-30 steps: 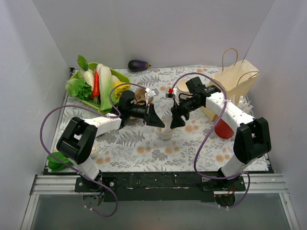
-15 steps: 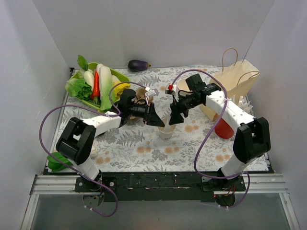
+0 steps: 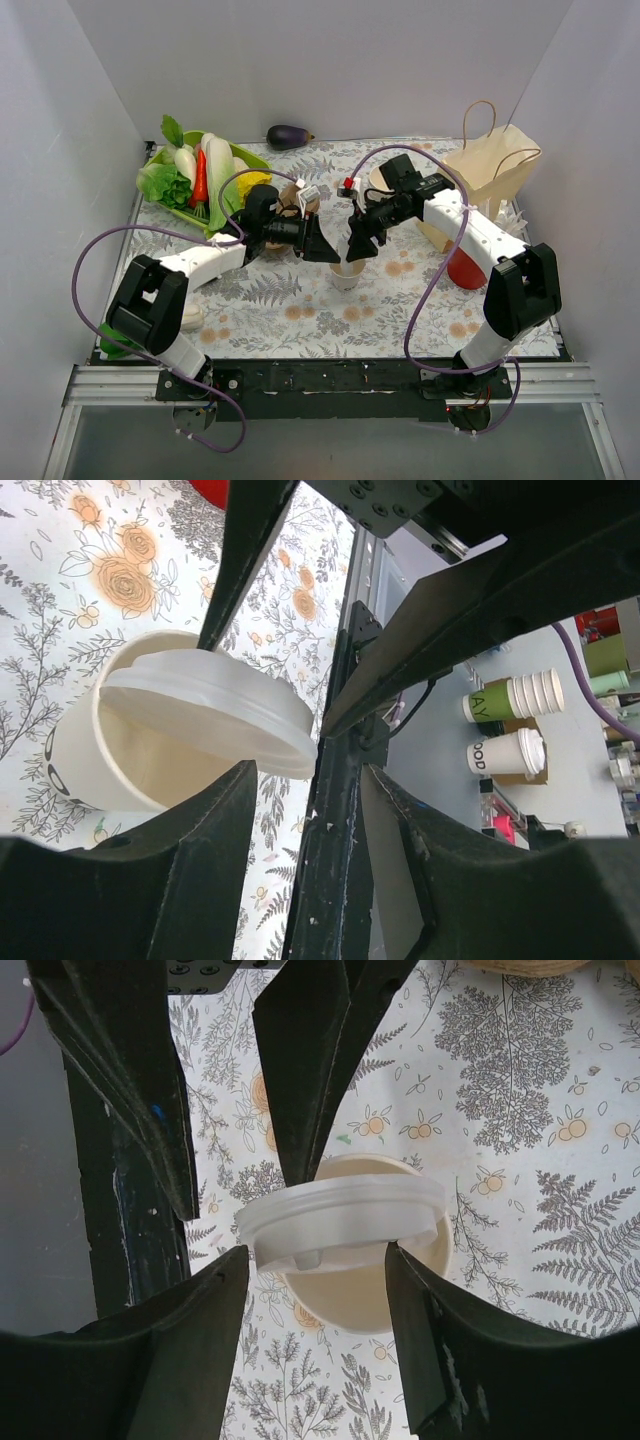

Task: Pack the takeout coffee

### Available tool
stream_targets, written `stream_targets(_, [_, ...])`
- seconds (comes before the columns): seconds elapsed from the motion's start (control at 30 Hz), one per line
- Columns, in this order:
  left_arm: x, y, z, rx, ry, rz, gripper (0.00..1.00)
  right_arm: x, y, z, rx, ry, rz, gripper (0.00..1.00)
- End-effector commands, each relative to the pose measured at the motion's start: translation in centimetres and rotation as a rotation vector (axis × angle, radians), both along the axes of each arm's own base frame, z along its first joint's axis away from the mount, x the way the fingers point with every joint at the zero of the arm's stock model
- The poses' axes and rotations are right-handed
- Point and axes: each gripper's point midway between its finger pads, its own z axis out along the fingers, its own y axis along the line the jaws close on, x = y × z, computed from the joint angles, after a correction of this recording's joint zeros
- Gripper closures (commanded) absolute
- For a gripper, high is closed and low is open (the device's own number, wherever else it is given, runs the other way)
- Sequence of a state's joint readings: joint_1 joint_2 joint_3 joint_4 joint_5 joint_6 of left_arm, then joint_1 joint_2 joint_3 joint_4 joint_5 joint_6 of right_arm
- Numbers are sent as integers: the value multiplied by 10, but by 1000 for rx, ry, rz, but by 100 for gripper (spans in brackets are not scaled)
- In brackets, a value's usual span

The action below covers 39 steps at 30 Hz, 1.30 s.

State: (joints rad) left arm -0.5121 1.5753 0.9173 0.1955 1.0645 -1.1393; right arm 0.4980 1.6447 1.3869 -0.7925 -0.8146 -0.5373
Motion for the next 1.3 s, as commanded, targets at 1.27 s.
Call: stream_targets(1.27, [2,16,-6,101,-13,107,44,20,16,12,-22,-100,-29,43])
